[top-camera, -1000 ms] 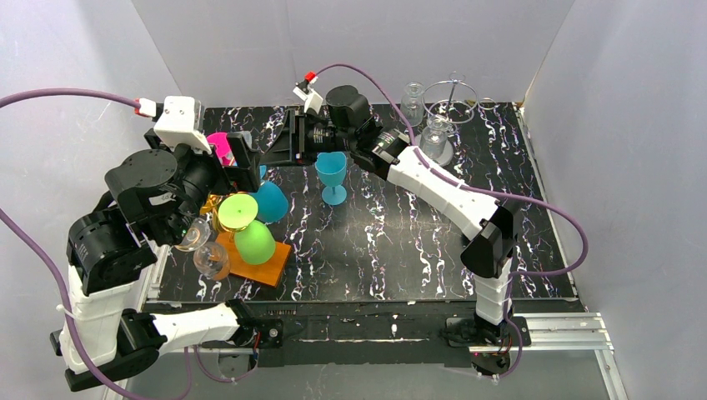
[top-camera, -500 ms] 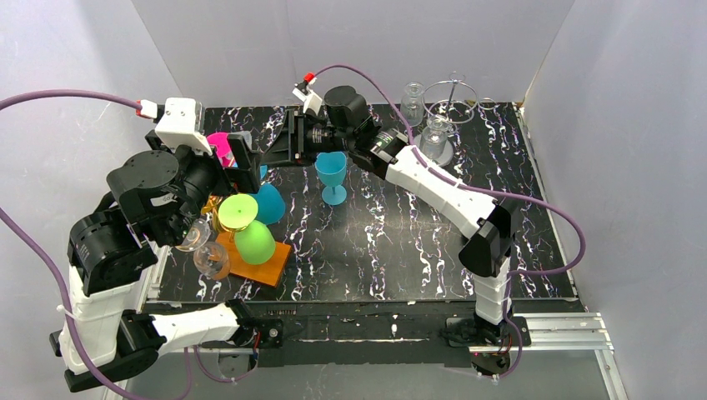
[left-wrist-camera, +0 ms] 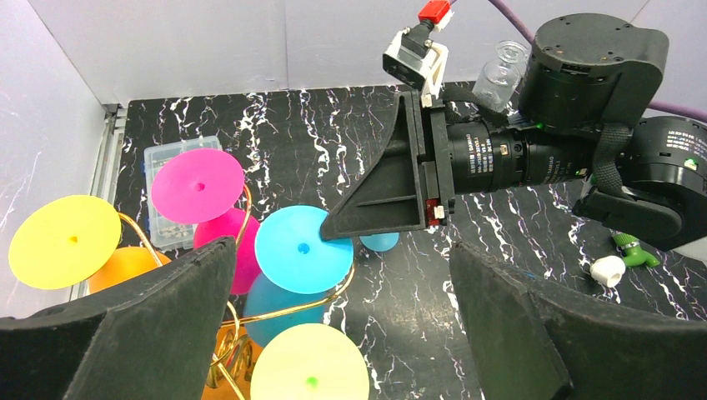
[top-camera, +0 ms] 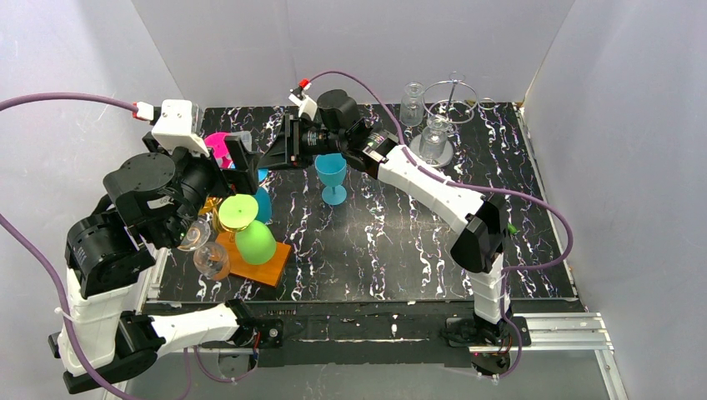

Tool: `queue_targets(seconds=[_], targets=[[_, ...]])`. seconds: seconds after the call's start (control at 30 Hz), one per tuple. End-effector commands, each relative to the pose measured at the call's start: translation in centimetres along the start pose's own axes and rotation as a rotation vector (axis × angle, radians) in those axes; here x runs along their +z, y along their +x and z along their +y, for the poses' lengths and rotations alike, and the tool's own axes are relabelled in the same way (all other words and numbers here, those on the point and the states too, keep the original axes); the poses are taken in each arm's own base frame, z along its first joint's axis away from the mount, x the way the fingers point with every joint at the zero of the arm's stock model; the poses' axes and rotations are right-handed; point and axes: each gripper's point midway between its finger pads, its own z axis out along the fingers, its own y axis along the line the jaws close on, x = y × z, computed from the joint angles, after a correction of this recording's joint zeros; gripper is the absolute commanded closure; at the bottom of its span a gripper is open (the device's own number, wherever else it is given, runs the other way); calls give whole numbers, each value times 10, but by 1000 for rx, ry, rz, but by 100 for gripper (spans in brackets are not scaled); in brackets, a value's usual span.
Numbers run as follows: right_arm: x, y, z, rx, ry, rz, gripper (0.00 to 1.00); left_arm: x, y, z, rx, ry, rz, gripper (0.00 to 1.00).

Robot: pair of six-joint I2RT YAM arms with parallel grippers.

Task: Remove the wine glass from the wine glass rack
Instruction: Pick up the wine glass from the wine rack.

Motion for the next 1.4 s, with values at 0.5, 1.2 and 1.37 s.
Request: queue_targets(seconds=[0.5, 1.2, 1.37], targets=[[-28, -23, 44, -78, -20, -111, 77, 0, -4, 5, -24, -31, -22, 1], [-47, -11, 71, -13, -132, -83, 96, 3, -1, 2, -29, -29, -11, 1], [-49, -8, 73, 29, -140, -69, 99, 3, -1, 3, -40, -33, -12, 1]])
